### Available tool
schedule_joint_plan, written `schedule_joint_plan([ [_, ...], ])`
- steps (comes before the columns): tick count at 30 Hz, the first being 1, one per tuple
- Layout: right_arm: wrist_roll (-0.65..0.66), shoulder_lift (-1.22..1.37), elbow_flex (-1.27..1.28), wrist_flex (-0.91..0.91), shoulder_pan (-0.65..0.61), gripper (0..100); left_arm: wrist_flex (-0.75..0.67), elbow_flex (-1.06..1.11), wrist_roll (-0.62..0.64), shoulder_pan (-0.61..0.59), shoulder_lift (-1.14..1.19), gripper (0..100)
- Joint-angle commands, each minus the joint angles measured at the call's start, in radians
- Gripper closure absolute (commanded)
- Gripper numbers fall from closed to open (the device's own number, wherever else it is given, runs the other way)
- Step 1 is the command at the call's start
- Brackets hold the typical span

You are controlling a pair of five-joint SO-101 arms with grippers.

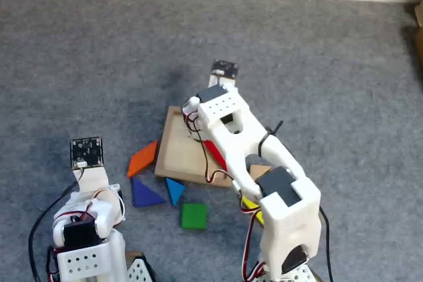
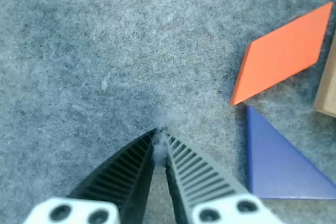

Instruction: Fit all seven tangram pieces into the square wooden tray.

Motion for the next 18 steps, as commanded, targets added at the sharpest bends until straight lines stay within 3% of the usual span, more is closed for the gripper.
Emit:
schedule_joint_plan([
  [1,-0.029,-0.005,-0.03,-0.027,-0.031,77.7,0.006,0.019,0.008,-0.008,-0.007,99],
  [9,-0.028,-0.005,-0.045,-0.024,-0.061,77.6,0.006,0.019,0.008,-0.008,-0.007,99],
  [15,-0.026,-0.005,-0.047,0.025,-0.062,64.4,0.006,0.019,0.008,-0.008,-0.007,99],
  [18,-0.021,-0.005,-0.047,0.024,-0.059,63.2,0.006,0.019,0.008,-0.008,-0.007,99],
])
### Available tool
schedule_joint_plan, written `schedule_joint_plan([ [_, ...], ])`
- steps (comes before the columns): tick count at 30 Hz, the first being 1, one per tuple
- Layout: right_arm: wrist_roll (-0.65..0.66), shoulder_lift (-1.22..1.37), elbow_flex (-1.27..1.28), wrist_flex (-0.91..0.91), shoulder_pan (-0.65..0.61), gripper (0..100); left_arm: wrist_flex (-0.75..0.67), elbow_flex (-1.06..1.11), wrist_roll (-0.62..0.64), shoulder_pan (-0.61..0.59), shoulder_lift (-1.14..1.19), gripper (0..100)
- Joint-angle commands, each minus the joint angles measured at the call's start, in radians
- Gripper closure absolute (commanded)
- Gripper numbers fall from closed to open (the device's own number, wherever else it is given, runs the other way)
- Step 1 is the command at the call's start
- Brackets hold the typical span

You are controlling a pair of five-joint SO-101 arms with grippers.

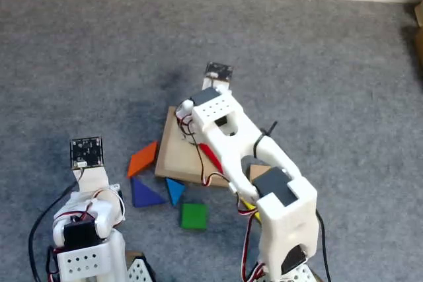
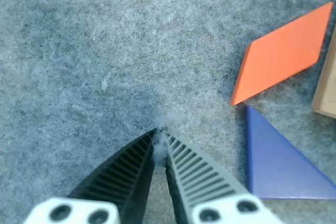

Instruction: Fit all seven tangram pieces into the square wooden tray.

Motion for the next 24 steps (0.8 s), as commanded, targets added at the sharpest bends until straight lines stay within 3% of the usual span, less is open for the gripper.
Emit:
schedule_joint_plan([
  [1,-0.008,-0.013,-0.042,0.01,-0.01,63.2,0.006,0.019,0.008,-0.008,-0.007,99],
  [6,0.044,-0.018,-0.054,0.039,-0.002,63.3,0.006,0.019,0.008,-0.008,-0.007,99],
  [21,0.221,-0.016,-0.458,0.567,0.157,63.4,0.006,0.019,0.008,-0.008,-0.007,99],
  [24,0.258,-0.022,-0.476,0.591,0.173,63.5,0.006,0.019,0.008,-0.008,-0.007,99],
])
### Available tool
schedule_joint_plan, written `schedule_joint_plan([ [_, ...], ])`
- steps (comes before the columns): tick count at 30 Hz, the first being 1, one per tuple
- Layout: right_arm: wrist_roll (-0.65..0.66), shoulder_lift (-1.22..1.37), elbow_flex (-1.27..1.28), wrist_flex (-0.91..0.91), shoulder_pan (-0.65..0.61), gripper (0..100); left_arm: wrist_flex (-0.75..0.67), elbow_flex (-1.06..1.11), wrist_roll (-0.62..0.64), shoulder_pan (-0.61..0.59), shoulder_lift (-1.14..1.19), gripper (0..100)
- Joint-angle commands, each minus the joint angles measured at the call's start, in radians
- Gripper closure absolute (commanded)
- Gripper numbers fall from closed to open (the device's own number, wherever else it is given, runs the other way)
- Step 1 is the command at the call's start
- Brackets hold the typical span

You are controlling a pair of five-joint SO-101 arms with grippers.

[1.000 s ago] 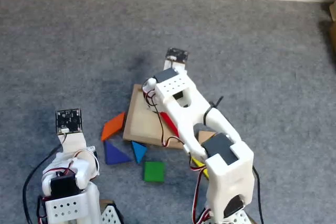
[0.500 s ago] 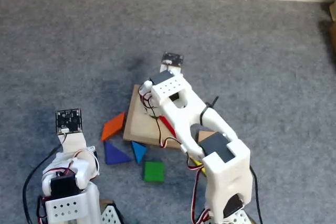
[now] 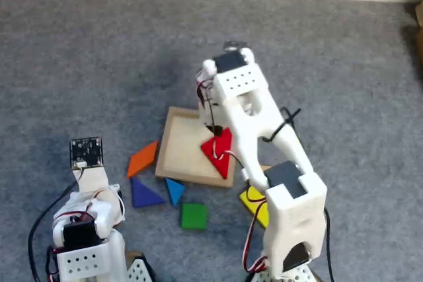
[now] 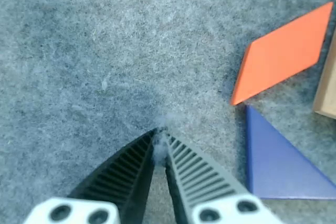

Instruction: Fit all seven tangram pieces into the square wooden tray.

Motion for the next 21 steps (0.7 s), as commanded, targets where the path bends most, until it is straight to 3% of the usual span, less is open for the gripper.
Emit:
schedule_joint_plan([
  [1,0.055,-0.039,-0.054,0.038,0.027,63.5,0.006,0.019,0.008,-0.008,-0.007,99],
  [10,0.144,-0.375,0.343,-0.028,0.031,63.5,0.006,0.019,0.008,-0.008,-0.007,99],
  [21,0.146,-0.734,1.059,-0.516,0.038,63.4,0.006,0.019,0.008,-0.008,-0.007,99],
])
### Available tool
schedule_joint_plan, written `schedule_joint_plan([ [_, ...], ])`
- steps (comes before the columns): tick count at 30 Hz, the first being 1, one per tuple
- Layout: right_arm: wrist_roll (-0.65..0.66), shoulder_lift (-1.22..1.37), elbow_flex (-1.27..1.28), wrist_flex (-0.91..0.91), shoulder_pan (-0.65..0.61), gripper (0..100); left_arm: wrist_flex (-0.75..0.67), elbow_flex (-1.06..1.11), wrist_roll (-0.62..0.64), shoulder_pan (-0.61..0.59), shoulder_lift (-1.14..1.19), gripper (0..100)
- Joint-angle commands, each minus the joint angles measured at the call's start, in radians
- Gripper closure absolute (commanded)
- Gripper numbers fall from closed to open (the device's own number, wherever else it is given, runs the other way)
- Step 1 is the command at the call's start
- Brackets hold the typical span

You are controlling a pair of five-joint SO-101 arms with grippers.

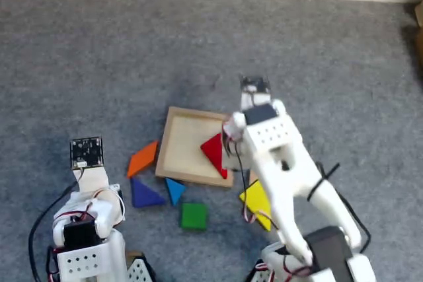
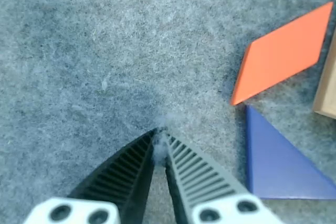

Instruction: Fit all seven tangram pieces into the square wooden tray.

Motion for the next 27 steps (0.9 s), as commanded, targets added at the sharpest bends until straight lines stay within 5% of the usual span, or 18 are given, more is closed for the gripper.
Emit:
schedule_joint_plan([
  [1,0.014,-0.101,0.185,-0.205,0.012,63.2,0.006,0.019,0.008,-0.008,-0.007,99],
  [16,0.018,-0.104,0.355,-0.302,0.008,63.0,0.006,0.019,0.008,-0.008,-0.007,99],
  [27,0.011,-0.102,0.36,-0.302,-0.117,63.0,0.006,0.019,0.008,-0.008,-0.007,99],
])
